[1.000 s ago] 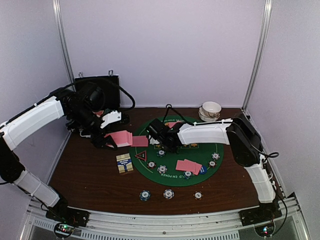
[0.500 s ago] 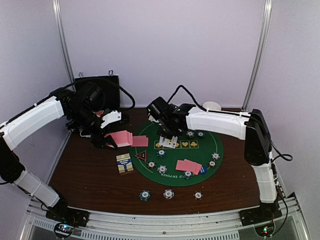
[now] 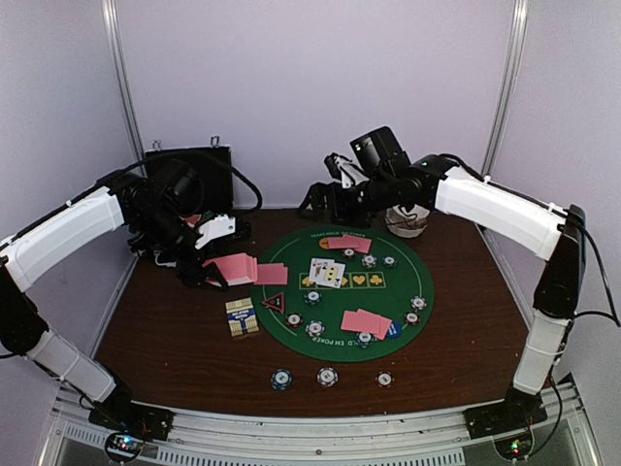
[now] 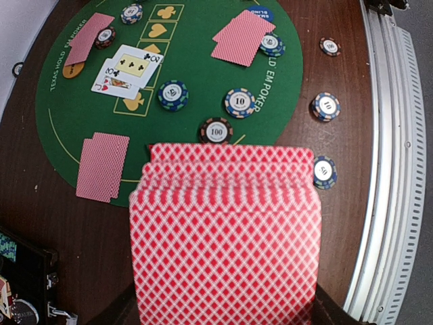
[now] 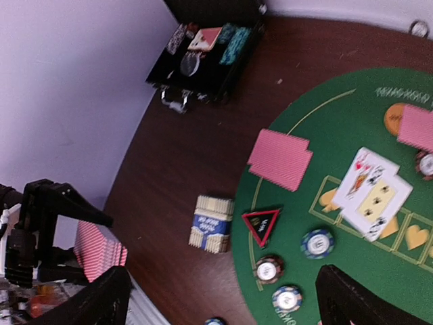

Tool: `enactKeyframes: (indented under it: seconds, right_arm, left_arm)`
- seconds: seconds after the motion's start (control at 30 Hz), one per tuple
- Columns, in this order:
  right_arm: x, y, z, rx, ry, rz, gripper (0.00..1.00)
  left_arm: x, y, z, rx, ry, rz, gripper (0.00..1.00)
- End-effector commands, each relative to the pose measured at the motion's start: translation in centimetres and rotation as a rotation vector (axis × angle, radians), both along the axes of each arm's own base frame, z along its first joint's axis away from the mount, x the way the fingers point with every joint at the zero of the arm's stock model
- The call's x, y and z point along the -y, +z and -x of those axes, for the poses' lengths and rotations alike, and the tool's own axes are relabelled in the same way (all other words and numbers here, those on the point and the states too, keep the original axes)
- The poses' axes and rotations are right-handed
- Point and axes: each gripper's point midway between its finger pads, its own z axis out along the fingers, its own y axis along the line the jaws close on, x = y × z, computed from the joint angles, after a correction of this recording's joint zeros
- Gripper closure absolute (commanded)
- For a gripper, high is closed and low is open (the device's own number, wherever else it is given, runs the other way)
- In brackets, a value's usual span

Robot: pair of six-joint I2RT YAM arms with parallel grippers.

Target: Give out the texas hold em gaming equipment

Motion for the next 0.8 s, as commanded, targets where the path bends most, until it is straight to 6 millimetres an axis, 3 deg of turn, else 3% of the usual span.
enactKeyframes:
  seconds: [0.0,0.2,0.77]
  right_arm:
    - [-5.1,-2.1,5.5,-0.418,0.180,-0.267,0.00]
    - [-7.2,-1.5,7.1,-0.464,0.240,-0.309,0.00]
    - [-13.2,-3.6,9.4,-0.600,0.340,-0.399,0.01]
  left_arm:
    - [0.4,1.4,-0.4,0.031,-0.002,0.043,1.00]
    - [0.4,1.4,-0.3,0.030,-0.003,0.044,1.00]
    - [0.5,1.3,-0.3,0.027,-0.009,0.044,1.00]
